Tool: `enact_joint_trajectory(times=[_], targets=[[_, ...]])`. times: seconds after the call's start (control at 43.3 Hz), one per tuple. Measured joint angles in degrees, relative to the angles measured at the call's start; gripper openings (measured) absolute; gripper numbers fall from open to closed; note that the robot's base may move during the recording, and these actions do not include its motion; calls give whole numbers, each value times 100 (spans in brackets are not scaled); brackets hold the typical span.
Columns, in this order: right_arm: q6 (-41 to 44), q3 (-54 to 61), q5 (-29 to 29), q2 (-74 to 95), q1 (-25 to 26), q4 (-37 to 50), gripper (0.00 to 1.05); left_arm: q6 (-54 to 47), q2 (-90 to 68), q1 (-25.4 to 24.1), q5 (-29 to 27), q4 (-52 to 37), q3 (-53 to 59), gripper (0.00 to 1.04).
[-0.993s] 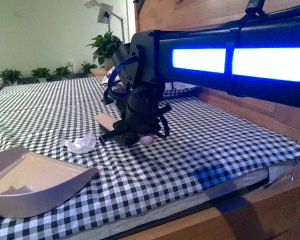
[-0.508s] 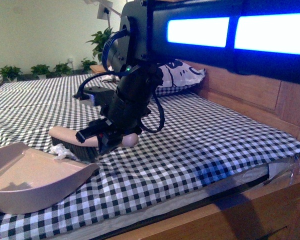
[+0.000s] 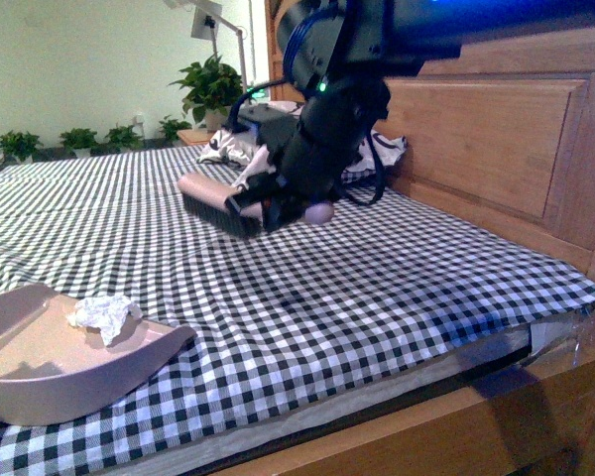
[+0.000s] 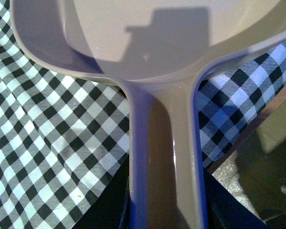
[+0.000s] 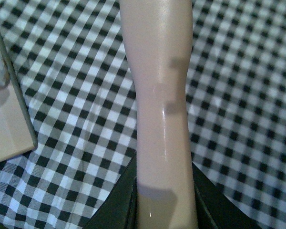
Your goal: Clean up trash
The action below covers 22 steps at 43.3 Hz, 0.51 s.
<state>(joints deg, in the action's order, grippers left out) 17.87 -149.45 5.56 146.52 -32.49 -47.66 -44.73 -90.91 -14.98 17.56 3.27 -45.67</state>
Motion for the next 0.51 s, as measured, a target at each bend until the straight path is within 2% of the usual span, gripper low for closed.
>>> enact_joint_trajectory(times=[0.254, 0.392, 0.462, 0.508], targets=[[229, 1021, 511, -70, -437, 48, 20, 0, 0, 0, 4, 0, 0, 26], [389, 1523, 1244, -382, -592, -282, 20, -7, 0, 0, 11, 0, 0, 26], [490, 1539, 1891, -590, -549, -514, 20, -7, 0, 0, 20, 0, 0, 26], [518, 1488, 1915, -730, -507, -527, 20, -7, 0, 0, 9, 0, 0, 26]])
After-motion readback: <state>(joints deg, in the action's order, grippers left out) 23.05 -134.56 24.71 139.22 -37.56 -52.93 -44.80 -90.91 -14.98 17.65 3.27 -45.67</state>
